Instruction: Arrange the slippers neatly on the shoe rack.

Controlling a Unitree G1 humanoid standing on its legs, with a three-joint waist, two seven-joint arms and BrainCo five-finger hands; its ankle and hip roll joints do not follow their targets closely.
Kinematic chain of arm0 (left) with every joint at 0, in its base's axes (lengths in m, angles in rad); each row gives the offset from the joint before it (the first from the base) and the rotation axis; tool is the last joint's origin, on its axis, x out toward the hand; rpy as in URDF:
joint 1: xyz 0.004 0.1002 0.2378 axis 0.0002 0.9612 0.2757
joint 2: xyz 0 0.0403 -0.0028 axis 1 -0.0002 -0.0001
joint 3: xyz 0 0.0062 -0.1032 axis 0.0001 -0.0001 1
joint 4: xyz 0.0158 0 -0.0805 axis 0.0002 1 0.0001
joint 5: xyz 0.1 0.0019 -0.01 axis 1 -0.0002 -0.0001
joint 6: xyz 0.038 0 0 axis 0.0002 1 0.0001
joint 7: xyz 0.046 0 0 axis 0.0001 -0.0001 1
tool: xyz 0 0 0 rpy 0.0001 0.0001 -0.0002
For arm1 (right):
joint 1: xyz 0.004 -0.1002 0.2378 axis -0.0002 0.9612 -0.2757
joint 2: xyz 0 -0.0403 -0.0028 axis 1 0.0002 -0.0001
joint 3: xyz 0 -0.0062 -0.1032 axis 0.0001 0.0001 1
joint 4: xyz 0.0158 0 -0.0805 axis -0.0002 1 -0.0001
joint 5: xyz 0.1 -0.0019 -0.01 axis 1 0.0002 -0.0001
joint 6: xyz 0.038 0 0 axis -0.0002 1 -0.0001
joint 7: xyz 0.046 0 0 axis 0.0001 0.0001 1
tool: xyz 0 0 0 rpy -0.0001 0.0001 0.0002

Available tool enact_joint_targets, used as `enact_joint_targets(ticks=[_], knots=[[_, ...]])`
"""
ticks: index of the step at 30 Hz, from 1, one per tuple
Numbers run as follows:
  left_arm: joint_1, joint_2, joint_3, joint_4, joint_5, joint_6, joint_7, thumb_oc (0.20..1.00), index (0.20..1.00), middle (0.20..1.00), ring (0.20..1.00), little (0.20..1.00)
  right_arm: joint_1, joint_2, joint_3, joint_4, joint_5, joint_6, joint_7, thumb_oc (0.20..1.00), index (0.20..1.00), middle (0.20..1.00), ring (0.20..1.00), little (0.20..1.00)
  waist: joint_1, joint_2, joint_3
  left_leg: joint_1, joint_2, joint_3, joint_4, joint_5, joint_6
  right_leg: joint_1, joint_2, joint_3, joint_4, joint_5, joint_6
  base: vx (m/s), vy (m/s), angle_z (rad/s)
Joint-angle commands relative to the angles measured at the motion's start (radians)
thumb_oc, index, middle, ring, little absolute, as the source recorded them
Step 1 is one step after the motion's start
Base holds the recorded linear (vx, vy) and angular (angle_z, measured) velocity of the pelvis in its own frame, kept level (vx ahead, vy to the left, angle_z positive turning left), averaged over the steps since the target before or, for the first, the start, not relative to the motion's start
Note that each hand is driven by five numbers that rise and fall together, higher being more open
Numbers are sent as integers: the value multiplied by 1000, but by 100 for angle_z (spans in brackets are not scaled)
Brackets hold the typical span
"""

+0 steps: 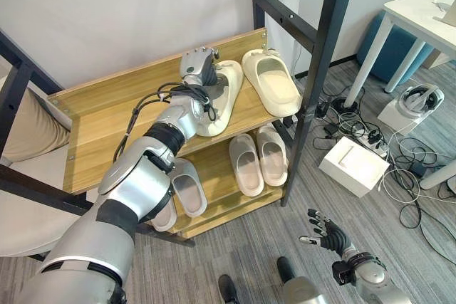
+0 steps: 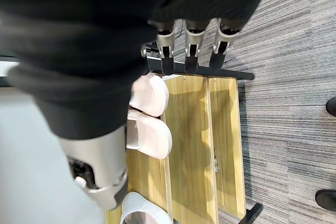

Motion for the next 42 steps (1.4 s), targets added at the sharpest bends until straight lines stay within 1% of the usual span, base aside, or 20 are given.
enact_joint_targets(ticks=[1, 3, 5, 10, 13, 17, 18, 19, 20, 21, 22, 23, 24, 25, 26, 27, 29, 32, 37, 42], knots=[[-158, 23, -7, -1, 19, -32, 13, 1000, 1000, 1000, 1000, 1000, -5, -9, -12, -26, 14, -27, -2, 1000, 1000, 1000, 1000, 1000, 32, -39, -18, 102, 66, -12, 1, -51, -76, 29, -24, -51, 1, -61, 81, 6, -13, 15], [-155, 32, -11, -34, 20, -38, 3, 1000, 1000, 1000, 1000, 1000, -4, -7, -18, -22, 13, -27, -3, 1000, 1000, 1000, 1000, 1000, 37, -38, -18, 102, 64, -17, 1, -52, -75, 32, -24, -56, 2, -62, 80, 7, -5, 13], [-143, 61, 1, -138, 23, -45, -11, 1000, 1000, 1000, 1000, 1000, -1, 2, -32, -9, 6, -22, -7, 1000, 1000, 1000, 1000, 1000, 58, -34, -18, 98, 61, -33, 1, -50, -74, 40, -28, -73, -1, -65, 79, -4, -3, 11], [-103, 79, 27, -256, 20, -55, -36, 1000, 1000, 1000, 1000, 1000, -1, 17, -41, 10, -10, -9, -10, 1000, 1000, 1000, 1000, 1000, 86, -33, -19, 94, 55, -56, 1, -46, -74, 53, -29, -95, -1, -69, 77, -6, -6, 19], [-62, 98, 59, -334, -20, -72, -58, 1000, 1000, 1000, 1000, 1000, -2, 28, -47, 22, -15, -1, -13, 1000, 1000, 1000, 1000, 1000, 103, -32, -21, 91, 53, -68, 1, -43, -74, 57, -30, -107, -4, -69, 75, -9, -3, 13], [54, 139, 132, -484, -114, -111, -85, 1000, 1000, 1000, 1000, 1000, 4, 49, -59, 30, -26, 9, -14, 1000, 1000, 1000, 1000, 1000, 131, -33, -22, 84, 50, -84, 1, -39, -73, 62, -33, -123, -4, -70, 71, -15, 4, 10], [58, 141, 134, -489, -114, -109, -87, 1000, 1000, 1000, 1000, 1000, 5, 48, -58, 31, -27, 8, -14, 1000, 1000, 1000, 1000, 1000, 130, -33, -24, 84, 50, -84, 1, -39, -73, 62, -33, -123, -5, -70, 71, -21, 1, 15], [155, 148, 187, -569, -234, -155, -117, 1000, 1000, 1000, 1000, 1000, 9, 57, -67, 32, -38, 16, -9, 1000, 1000, 1000, 1000, 1000, 146, -36, -19, 80, 49, -92, 1, -36, -74, 64, -33, -128, -5, -69, 69, -19, 3, 14], [191, 154, 206, -601, -262, -158, -124, 1000, 1000, 1000, 1000, 1000, 11, 61, -67, 34, -39, 17, -9, 1000, 1000, 1000, 1000, 1000, 149, -36, -20, 80, 49, -95, 1, -36, -74, 65, -33, -131, -5, -69, 68, -24, 5, 9], [257, 158, 232, -640, -364, -183, -167, 1000, 1000, 1000, 1000, 1000, 16, 67, -75, 33, -45, 22, -5, 1000, 1000, 1000, 1000, 1000, 156, -37, -19, 79, 49, -98, 1, -34, -74, 65, -33, -135, -5, -68, 66, -18, 14, 17], [384, 159, 280, -700, -579, -211, -222, 1000, 1000, 1000, 1000, 1000, 23, 75, -81, 26, -55, 27, -8, 1000, 1000, 1000, 1000, 1000, 165, -37, -20, 76, 49, -102, 1, -33, -74, 65, -33, -141, -5, -67, 65, -14, 13, 19], [388, 161, 281, -703, -581, -210, -223, 1000, 1000, 1000, 1000, 1000, 24, 74, -80, 26, -55, 28, -8, 1000, 1000, 1000, 1000, 1000, 164, -37, -21, 76, 50, -102, 1, -33, -74, 65, -33, -141, -5, -68, 65, -15, 25, 20], [494, 143, 294, -765, -775, -231, -261, 1000, 1000, 1000, 1000, 1000, 24, 81, -82, 22, -57, 32, -5, 1000, 1000, 1000, 1000, 1000, 171, -38, -19, 76, 51, -105, 1, -32, -72, 67, -34, -143, -5, -67, 63, -4, 24, 11], [543, 123, 290, -793, -899, -239, -284, 1000, 1000, 1000, 1000, 1000, 23, 81, -81, 15, -58, 37, -3, 1000, 1000, 1000, 1000, 1000, 173, -38, -19, 75, 51, -107, 1, -31, -72, 66, -34, -143, -5, -66, 62, -4, 24, 4], [545, 124, 291, -794, -901, -239, -285, 1000, 1000, 1000, 1000, 1000, 24, 81, -81, 14, -58, 37, -3, 1000, 1000, 1000, 1000, 1000, 172, -38, -20, 76, 51, -107, 1, -31, -72, 66, -34, -143, -5, -66, 62, 4, 15, 5], [571, 124, 279, -815, -959, -233, -306, 1000, 1000, 1000, 1000, 1000, 23, 79, -77, 11, -57, 38, -2, 1000, 1000, 1000, 1000, 1000, 172, -39, -20, 76, 52, -108, 1, -31, -71, 66, -34, -143, -5, -65, 63, 7, 19, 8], [628, 125, 217, -847, -1204, -199, -346, 1000, 1000, 1000, 1000, 1000, 17, 54, -37, -18, -60, 46, 16, 1000, 1000, 1000, 1000, 1000, 165, -42, -23, 74, 53, -104, 1, -31, -71, 62, -32, -140, -5, -61, 65, 3, 37, 5], [638, 122, 198, -844, -1289, -181, -361, 1000, 1000, 1000, 1000, 1000, 24, 37, -17, -29, -59, 52, 29, 1000, 1000, 1000, 1000, 1000, 157, -44, -27, 76, 55, -98, 1, -33, -70, 59, -32, -135, -5, -59, 67, 4, 13, -3], [633, 133, 156, -871, -1369, -163, -386, 1000, 1000, 1000, 1000, 1000, 40, 16, 2, -43, -57, 60, 49, 1000, 1000, 1000, 1000, 1000, 150, -44, -34, 83, 54, -89, 1, -37, -69, 58, -30, -125, -5, -59, 69, 14, 6, -4], [595, 100, 120, -863, -1393, -158, -382, 1000, 1000, 1000, 1000, 1000, 52, 1, 19, -42, -60, 69, 63, 1000, 1000, 1000, 1000, 1000, 142, -43, -35, 90, 54, -87, 1, -39, -68, 62, -30, -121, -5, -63, 69, 15, 2, -7]])
